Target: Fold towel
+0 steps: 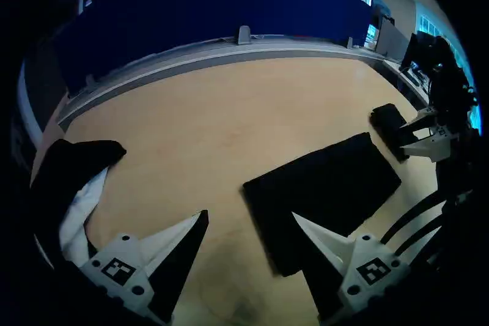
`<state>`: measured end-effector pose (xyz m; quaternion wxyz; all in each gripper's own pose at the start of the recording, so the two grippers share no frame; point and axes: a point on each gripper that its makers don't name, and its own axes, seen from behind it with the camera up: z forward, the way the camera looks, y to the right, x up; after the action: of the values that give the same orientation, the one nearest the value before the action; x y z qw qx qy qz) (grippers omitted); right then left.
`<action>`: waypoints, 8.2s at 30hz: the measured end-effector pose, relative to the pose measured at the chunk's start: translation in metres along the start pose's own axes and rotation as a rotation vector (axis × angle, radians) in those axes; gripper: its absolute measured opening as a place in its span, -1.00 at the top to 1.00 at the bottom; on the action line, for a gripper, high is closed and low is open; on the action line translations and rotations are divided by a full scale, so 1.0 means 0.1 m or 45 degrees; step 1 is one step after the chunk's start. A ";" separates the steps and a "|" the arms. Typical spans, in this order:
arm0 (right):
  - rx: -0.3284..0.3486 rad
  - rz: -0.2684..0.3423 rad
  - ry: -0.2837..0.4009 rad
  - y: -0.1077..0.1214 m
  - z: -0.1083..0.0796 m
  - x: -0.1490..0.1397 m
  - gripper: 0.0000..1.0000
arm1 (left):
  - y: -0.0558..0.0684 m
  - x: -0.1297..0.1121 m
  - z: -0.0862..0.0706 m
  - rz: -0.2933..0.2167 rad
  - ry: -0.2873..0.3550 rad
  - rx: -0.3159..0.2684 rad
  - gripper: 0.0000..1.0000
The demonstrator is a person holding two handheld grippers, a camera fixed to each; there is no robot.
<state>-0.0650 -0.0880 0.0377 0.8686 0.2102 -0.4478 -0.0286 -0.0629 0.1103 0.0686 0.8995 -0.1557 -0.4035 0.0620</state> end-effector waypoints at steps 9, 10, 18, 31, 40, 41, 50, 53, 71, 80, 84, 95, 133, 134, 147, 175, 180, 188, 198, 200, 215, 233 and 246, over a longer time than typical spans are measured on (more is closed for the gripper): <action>-0.012 -0.014 0.037 -0.04 -0.17 -0.07 -1.00 | -0.09 0.05 -0.35 -0.062 0.106 0.070 -0.81; -0.015 -0.014 0.047 -0.04 -0.18 -0.07 -1.00 | -0.11 0.05 -0.40 -0.069 0.121 0.084 -0.81; -0.041 0.004 0.134 -0.06 -0.30 -0.07 -1.00 | -0.19 0.06 -0.77 -0.113 0.241 0.165 -0.81; -0.036 0.045 0.198 -0.12 -0.42 -0.10 -1.00 | -0.27 -0.08 -1.07 -0.166 0.307 0.235 -0.82; 0.005 -0.044 0.143 -0.20 -0.35 -0.23 -1.00 | -0.25 -0.17 -1.26 -0.181 0.320 0.257 -0.81; 0.012 -0.060 0.132 -0.21 -0.34 -0.26 -1.00 | -0.25 -0.19 -1.28 -0.184 0.318 0.259 -0.82; 0.072 -0.191 0.013 -0.28 -0.23 -0.56 -1.00 | -0.31 -0.50 -1.49 -0.218 0.282 0.299 -0.81; 0.091 -0.239 -0.029 -0.29 -0.20 -0.64 -1.00 | -0.35 -0.60 -1.56 -0.233 0.273 0.318 -0.82; 0.131 -0.353 -0.196 -0.19 -0.03 -0.95 -0.45 | -0.42 -0.90 -1.79 -0.289 0.244 0.370 -0.81; 0.134 -0.338 -0.223 -0.17 0.02 -1.01 0.14 | -0.40 -0.95 -1.81 -0.287 0.236 0.366 -0.81; 0.123 -0.335 -0.220 -0.14 0.01 -1.00 0.46 | -0.41 -0.97 -1.80 -0.289 0.230 0.365 -0.82; 0.112 -0.334 -0.230 -0.13 0.02 -1.00 0.71 | -0.40 -0.98 -1.76 -0.289 0.221 0.361 -0.82; 0.117 -0.410 -0.023 -0.55 -0.34 0.06 0.87 | -0.44 -1.01 -1.88 -0.326 0.248 0.346 -0.81; 0.116 -0.419 -0.013 -0.58 -0.34 0.13 0.87 | -0.45 -1.02 -1.88 -0.328 0.249 0.345 -0.81; 0.140 -0.504 0.014 -0.98 -0.26 0.46 0.87 | -0.45 -1.09 -1.94 -0.329 0.255 0.320 -0.82; 0.393 -0.542 -0.106 -2.57 0.72 0.14 0.87 | -0.51 -1.25 -2.05 -0.356 0.269 0.318 -0.81; 0.411 -0.511 -0.162 -2.62 0.84 -0.07 0.87 | -0.51 -1.28 -2.05 -0.376 0.268 0.312 -0.82; 0.407 -0.511 -0.178 -2.57 0.82 -0.12 0.84 | -0.52 -1.29 -2.05 -0.374 0.267 0.311 -0.82; 0.423 -0.503 -0.127 -2.56 0.71 -0.03 0.13 | -0.50 -1.28 -2.05 -0.367 0.268 0.311 -0.82; 0.421 -0.498 -0.113 -2.55 0.68 0.00 0.00 | -0.50 -1.27 -2.05 -0.367 0.270 0.310 -0.82; 0.332 -0.407 -0.031 -2.24 0.51 0.05 -0.96 | -0.48 -1.24 -2.06 -0.367 0.274 0.315 -0.82; 0.223 -0.374 -0.063 -1.82 0.47 -0.20 -1.00 | -0.43 -1.22 -2.03 -0.355 0.274 0.311 -0.82; 0.186 -0.348 -0.131 -1.65 0.48 -0.52 -0.98 | -0.43 -1.22 -2.00 -0.354 0.271 0.307 -0.82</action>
<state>-0.1110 -0.2422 -0.0422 0.8150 0.3300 -0.4597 -0.1246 0.0044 -0.0049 -0.1288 0.9491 0.0044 -0.3134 -0.0318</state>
